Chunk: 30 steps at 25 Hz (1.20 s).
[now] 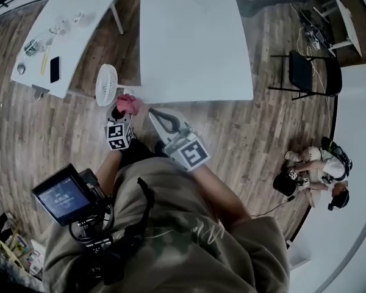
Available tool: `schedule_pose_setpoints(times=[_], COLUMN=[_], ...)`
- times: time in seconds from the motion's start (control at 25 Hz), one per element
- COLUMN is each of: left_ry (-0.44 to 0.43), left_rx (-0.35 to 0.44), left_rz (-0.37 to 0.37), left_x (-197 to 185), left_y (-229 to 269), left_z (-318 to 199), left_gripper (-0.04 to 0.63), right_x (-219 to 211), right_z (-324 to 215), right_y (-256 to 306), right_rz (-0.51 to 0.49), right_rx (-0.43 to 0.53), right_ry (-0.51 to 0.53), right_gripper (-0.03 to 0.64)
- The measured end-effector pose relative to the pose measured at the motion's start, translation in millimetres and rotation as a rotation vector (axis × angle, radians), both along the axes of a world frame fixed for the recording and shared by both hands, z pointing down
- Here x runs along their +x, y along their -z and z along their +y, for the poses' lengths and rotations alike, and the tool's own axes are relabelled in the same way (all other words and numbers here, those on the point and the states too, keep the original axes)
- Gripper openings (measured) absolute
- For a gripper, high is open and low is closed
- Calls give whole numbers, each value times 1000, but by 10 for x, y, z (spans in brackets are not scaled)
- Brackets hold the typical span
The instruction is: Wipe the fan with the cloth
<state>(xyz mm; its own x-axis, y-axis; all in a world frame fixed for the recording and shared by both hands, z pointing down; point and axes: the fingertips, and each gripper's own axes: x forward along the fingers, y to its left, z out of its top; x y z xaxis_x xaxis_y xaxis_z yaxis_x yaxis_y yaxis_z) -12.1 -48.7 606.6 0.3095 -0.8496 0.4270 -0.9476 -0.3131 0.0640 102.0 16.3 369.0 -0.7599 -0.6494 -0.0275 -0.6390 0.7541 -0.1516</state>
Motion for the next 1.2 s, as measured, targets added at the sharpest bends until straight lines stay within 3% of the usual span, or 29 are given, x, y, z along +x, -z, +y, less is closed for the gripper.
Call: schedule_pose_setpoints(times=[0.32, 0.6, 0.88, 1.2], left_ry=[115, 159, 159, 114], left_rx=[12, 12, 4, -13], left_rz=[44, 93, 64, -26], left_x=[-150, -257, -175, -214], left_y=[8, 119, 131, 47], left_z=[-357, -478, -479, -486], left_gripper=[97, 97, 97, 97], right_x=[-56, 42, 148, 216], right_z=[48, -124, -209, -280], right_y=[-309, -368, -460, -622], right_rz=[13, -17, -22, -26], right_rx=[-85, -117, -140, -153], right_ry=[114, 105, 90, 43], right_gripper=[0, 0, 0, 0])
